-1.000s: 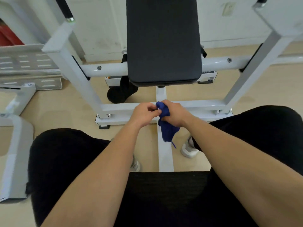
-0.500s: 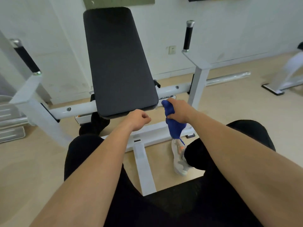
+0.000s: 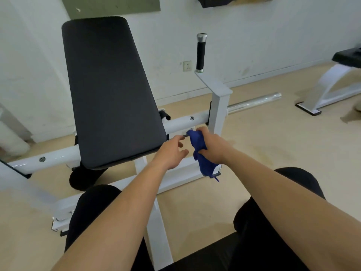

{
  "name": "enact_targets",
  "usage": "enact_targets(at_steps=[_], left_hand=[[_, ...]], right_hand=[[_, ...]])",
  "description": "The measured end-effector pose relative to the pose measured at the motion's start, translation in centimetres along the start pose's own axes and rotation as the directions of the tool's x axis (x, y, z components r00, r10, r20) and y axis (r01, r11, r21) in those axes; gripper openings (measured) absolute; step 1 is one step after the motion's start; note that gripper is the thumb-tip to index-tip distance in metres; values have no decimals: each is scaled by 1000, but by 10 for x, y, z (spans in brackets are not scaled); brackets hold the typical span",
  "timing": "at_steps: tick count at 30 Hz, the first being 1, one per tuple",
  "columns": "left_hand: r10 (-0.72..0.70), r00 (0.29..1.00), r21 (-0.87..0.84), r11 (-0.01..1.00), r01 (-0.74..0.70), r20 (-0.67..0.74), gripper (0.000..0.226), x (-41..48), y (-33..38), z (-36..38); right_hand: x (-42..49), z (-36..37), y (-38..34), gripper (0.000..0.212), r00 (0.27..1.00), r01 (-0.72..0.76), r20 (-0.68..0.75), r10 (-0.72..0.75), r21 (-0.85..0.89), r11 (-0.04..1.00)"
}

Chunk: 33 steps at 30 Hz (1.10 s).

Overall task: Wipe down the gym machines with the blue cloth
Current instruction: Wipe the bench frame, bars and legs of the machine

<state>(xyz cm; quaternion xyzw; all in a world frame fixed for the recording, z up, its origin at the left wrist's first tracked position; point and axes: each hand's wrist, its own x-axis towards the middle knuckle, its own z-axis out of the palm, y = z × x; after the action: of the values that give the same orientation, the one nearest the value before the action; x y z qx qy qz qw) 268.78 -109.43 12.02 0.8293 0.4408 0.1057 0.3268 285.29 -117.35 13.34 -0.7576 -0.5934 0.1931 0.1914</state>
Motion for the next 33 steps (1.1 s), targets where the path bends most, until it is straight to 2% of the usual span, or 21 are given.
enact_targets(at_steps=[3, 8, 13, 17, 20, 22, 25, 27, 30, 33], left_hand=[[76, 997, -41, 996, -77, -24, 49, 29, 14, 5], [155, 984, 5, 988, -155, -93, 14, 77, 15, 4], [118, 986, 2, 993, -119, -114, 10, 117, 11, -16], [121, 985, 59, 992, -115, -125, 15, 153, 5, -40], [154, 979, 168, 977, -130, -136, 17, 182, 1, -55], [187, 970, 286, 948, -137, -154, 17, 199, 0, -68], [191, 973, 458, 882, -111, -131, 15, 220, -4, -86], [215, 973, 568, 812, -131, -83, 14, 234, -7, -88], [256, 965, 664, 730, -160, -49, 13, 257, -8, -73], [247, 966, 716, 687, -122, -73, 14, 269, -9, -46]], right_hand=[[19, 0, 13, 48, 1000, 18, -21, -16, 80, 997], [55, 1, 36, 32, 998, 58, -21, -55, 175, 983], [91, 3, 57, 34, 995, 37, -97, -13, 255, 966], [117, 12, 65, 35, 995, -31, -81, 53, 252, 967], [130, 19, 61, 36, 991, -51, -101, 91, 345, 937], [139, 23, 55, 29, 984, -60, -126, 126, 432, 900], [152, 29, 49, 9, 977, -77, -134, 165, 502, 861], [158, 34, 49, 12, 970, -125, -112, 215, 528, 840], [164, 46, 55, 10, 929, -237, -117, 350, 539, 809], [172, 61, 60, 9, 870, -322, -159, 467, 534, 782]])
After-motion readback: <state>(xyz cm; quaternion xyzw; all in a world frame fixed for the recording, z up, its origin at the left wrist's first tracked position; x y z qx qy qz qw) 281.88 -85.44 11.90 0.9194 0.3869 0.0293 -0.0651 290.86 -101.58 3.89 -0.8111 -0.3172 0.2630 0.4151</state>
